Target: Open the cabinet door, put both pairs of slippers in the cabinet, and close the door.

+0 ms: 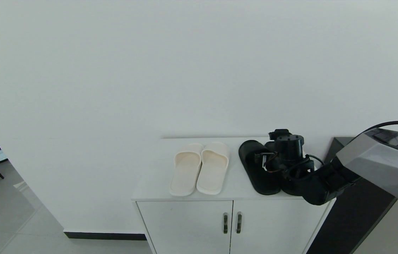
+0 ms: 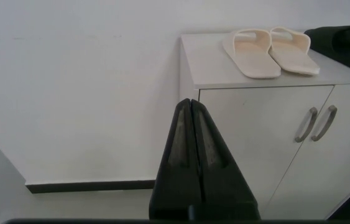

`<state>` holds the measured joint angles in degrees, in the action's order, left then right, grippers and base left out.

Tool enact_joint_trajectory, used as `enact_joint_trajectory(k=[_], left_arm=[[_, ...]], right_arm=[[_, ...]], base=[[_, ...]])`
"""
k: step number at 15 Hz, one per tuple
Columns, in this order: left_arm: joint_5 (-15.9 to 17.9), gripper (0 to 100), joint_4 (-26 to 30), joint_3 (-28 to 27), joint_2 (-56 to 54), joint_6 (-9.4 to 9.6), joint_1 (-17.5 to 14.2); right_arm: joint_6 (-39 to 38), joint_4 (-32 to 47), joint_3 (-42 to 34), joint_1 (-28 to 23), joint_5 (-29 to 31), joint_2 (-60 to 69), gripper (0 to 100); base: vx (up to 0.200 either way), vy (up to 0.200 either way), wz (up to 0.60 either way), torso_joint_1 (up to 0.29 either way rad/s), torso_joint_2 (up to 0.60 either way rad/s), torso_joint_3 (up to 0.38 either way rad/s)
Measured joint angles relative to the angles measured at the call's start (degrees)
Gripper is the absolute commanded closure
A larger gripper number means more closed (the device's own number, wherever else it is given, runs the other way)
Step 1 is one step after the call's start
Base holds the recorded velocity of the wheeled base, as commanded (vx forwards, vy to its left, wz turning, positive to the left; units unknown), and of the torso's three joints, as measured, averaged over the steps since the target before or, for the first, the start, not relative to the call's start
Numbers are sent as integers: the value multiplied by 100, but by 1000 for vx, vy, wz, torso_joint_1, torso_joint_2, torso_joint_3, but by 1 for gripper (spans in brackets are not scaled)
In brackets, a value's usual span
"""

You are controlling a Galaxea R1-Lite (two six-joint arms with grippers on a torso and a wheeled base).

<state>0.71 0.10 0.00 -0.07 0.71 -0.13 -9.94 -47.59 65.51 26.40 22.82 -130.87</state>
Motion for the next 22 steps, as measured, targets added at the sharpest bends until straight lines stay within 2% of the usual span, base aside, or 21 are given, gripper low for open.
enact_joint_trajectory(k=[6,10,12,15,17,19,22], left_arm=[[0,100,0,0,0,-38,0],[0,100,0,0,0,-41,-2],[0,100,0,0,0,-44,-2],[0,100,0,0,0,-44,-5],[-2,100,0,0,0,-46,-5],[0,100,0,0,0,-44,0],[0,100,-2,0,0,-44,0]], right_arm=[[113,2,257,-39,-13,-224,100],[96,7,96,-33,-183,2,100],[77,5,-344,9,-642,444,100],[46,11,-1485,239,-1754,1631,100],[28,63,-2489,652,-2544,2575,100],[12,93,-3311,1204,-3056,3290,100],[-5,90,-3732,1631,-3241,3830,100]], base=[[0,0,0,0,0,0],[0,0,0,0,0,0],[0,0,0,0,0,0],[0,0,0,0,0,0],[0,0,0,0,0,0],[0,0,0,0,0,0],[-67,0,0,1,-1,2]])
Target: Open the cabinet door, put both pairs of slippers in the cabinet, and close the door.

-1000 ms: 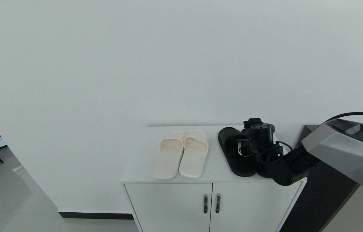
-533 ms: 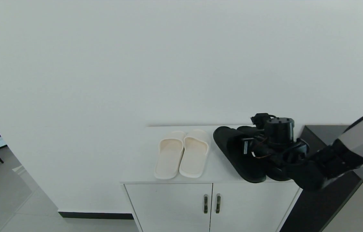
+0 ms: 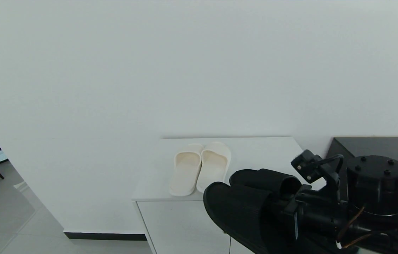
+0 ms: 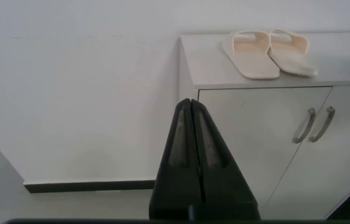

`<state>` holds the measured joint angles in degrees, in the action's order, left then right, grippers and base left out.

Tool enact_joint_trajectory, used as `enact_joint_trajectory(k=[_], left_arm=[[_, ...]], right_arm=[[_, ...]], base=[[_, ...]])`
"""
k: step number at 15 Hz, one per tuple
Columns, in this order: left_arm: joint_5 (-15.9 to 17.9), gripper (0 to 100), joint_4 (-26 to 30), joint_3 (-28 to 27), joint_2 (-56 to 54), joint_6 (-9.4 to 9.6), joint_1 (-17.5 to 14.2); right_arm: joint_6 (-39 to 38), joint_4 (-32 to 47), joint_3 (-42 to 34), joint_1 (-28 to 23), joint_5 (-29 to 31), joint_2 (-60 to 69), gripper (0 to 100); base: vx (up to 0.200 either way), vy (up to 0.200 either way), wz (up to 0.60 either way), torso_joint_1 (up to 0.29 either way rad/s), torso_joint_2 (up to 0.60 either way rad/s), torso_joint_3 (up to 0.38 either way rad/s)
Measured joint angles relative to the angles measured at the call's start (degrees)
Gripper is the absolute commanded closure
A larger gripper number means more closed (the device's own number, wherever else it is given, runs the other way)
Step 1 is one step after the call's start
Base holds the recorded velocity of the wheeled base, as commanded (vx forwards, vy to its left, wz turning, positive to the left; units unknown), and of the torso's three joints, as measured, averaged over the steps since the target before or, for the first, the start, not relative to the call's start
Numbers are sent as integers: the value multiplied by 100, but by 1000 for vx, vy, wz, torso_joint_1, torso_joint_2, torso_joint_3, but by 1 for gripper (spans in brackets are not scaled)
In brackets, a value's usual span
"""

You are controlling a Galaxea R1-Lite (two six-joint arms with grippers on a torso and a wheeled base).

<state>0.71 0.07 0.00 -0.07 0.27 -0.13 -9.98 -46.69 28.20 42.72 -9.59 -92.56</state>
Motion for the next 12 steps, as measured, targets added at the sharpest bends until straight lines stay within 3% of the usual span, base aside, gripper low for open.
enact_joint_trajectory(k=[6,7,10,12], left_arm=[[0,100,-2,-7,0,-37,-5],[0,100,-2,-7,0,-37,2],[-2,100,-2,-5,0,-27,-2],[0,100,0,-5,0,-16,-2]], right_arm=[[-429,-20,-172,229,-102,369,100],[-373,-27,-290,232,-422,430,100],[-263,-323,-673,-7,-1517,673,100],[-255,-369,-814,-140,-1718,797,100]], base=[[-200,0,0,-1,2,2],[-200,0,0,-2,2,2],[0,0,0,0,0,0],[0,-100,0,9,1,1]])
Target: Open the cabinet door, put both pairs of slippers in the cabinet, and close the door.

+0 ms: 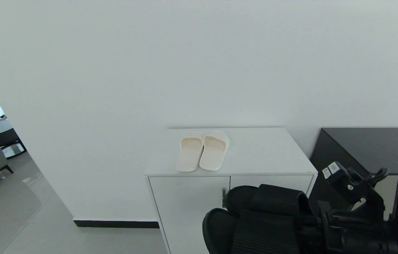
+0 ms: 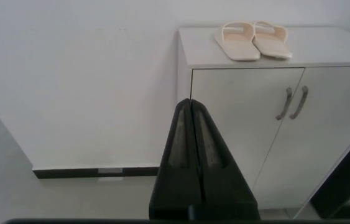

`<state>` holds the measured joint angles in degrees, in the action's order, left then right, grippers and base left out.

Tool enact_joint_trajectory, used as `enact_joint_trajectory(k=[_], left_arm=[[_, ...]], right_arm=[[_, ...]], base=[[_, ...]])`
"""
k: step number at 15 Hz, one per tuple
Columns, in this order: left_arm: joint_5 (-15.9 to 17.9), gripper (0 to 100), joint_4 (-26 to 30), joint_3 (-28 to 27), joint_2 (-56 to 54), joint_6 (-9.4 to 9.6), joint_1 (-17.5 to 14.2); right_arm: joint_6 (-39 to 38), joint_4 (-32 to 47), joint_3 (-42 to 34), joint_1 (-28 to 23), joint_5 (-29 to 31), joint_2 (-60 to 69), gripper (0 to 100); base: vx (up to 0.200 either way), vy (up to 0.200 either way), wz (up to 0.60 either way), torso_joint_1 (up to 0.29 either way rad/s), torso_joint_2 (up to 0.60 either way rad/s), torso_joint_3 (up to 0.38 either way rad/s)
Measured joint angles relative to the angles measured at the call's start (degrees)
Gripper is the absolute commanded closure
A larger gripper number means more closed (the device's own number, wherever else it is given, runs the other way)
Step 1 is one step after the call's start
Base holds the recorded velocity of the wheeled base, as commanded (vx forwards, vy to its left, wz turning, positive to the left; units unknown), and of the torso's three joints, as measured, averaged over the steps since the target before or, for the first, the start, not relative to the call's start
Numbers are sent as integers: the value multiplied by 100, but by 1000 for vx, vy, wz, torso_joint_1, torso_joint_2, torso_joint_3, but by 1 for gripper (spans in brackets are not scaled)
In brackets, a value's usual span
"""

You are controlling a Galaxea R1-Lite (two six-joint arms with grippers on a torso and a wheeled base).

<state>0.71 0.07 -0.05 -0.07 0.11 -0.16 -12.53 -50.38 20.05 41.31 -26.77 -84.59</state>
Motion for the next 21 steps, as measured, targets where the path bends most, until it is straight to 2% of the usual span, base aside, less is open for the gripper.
enact_joint_trajectory(k=[11,21], left_arm=[[0,100,0,-5,0,7,2],[-11,100,-7,5,0,-16,2]], right_arm=[[206,-48,-230,-33,-134,35,100],[217,-57,-276,-24,-134,-107,100]], base=[[0,-200,0,4,0,3],[0,0,0,0,0,0]])
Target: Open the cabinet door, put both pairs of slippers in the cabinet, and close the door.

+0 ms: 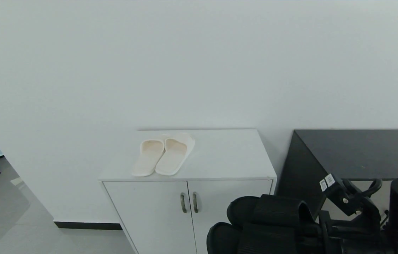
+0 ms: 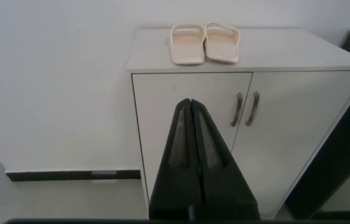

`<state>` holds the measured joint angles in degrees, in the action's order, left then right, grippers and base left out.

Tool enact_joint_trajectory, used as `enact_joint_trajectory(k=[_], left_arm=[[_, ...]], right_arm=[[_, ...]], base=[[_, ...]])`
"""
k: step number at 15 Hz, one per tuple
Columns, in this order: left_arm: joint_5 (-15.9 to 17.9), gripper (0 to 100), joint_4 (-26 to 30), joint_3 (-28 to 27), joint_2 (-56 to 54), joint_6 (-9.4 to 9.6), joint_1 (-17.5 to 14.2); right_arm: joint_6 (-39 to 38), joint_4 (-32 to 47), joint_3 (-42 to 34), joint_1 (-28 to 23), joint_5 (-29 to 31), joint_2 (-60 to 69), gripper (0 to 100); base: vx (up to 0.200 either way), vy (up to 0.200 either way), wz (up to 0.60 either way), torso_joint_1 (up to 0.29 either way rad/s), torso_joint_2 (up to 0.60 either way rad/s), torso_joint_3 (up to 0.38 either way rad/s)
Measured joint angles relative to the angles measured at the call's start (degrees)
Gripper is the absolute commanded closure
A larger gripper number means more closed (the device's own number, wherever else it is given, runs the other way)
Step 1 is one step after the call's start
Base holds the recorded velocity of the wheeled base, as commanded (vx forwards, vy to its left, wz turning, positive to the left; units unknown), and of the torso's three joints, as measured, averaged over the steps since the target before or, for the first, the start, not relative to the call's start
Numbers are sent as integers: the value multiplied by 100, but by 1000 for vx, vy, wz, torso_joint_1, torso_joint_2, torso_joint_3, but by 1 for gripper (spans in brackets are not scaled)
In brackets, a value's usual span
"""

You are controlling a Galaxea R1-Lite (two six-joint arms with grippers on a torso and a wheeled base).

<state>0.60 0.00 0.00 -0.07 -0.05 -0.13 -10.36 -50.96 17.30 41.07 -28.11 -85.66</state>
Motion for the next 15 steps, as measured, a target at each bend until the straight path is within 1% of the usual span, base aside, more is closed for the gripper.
enact_joint_trajectory(k=[2,10,15], left_arm=[[0,100,0,0,0,5,-5],[0,100,0,0,0,-2,0],[2,100,0,0,0,-2,-7]], right_arm=[[13,-4,-7,-11,1,-15,100],[68,2,-22,-4,0,-41,100],[68,0,-24,-4,0,-41,100]], base=[[0,0,0,-98,190,107],[0,0,0,-172,364,191],[0,0,0,-239,518,276]])
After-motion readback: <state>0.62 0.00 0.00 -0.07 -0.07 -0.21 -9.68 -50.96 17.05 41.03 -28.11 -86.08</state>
